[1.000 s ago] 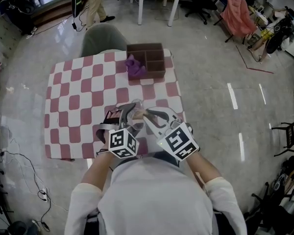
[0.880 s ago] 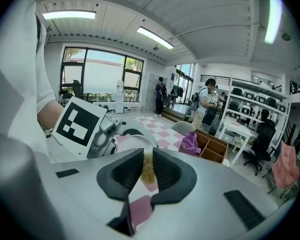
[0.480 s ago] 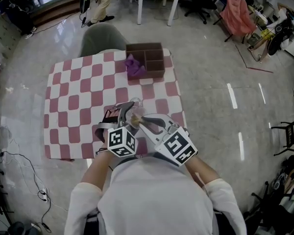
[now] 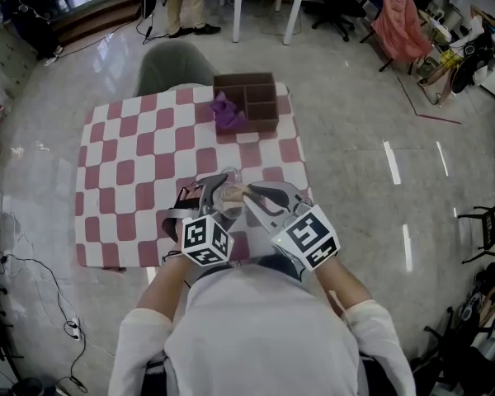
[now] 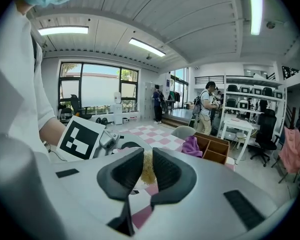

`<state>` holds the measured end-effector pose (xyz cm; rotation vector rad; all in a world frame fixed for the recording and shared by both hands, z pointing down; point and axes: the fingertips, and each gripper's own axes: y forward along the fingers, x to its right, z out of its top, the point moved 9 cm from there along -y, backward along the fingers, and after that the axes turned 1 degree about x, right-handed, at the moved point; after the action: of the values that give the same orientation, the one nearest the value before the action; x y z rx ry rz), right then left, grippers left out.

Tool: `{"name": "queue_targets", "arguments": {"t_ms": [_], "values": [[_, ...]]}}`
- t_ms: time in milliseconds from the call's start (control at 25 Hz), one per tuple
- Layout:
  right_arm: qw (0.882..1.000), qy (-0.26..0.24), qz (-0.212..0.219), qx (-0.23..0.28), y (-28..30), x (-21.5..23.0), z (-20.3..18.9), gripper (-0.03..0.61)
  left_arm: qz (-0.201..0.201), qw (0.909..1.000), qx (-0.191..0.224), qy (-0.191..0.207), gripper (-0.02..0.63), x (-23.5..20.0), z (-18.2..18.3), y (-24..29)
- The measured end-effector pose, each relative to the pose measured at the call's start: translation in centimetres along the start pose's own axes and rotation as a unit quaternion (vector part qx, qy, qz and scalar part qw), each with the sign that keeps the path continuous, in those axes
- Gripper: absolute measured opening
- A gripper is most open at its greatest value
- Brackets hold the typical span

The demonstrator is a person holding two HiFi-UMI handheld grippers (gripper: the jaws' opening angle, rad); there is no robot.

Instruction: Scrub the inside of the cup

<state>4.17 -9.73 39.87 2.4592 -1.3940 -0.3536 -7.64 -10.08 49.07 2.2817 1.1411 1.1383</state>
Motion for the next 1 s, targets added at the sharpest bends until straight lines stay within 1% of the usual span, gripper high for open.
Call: {"name": "queue_targets", "arguments": {"t_ms": [80,240,320,680,880,1000], "values": [[1.0,0.005,-0.004,0.0,-0.2,0.2,-0.1,0.072,0.001,1.0,0.001,-0.008,0.379,-0.2,-0.1,-0.1],[1.0,0.011,-0.007,-0.002,-0.6,0.2,-0.6,0.072,0.001,0.9988,0.01,-0.047,0.379,-0.6,-0.7,0.2],[1.0,0.013,-0.006,-0.004,-0.7,0.1,-0.8,0.072,0.002,0.9983,0.009,-0.058,0.379,-0.9,-1.0,0.3],[1.0,0.019,0.021,-0.004,-0.6,-1.4,-0.8,0.072,-0.002,0.9982,0.008,-0.059,0.379,-0.9,-0.8,0.7],[1.0,0.017,0.014,0.007,-0.4,-0.8,-0.5,0.072,-0.017,0.9987,0.012,-0.047,0.379,0.0,-0.5,1.0],[1.0,0.017,0.003,0.006,-0.2,-0.1,-0.5,0.072,-0.024,0.9984,0.015,-0.05,0.379,0.6,-0.4,1.2]]}}
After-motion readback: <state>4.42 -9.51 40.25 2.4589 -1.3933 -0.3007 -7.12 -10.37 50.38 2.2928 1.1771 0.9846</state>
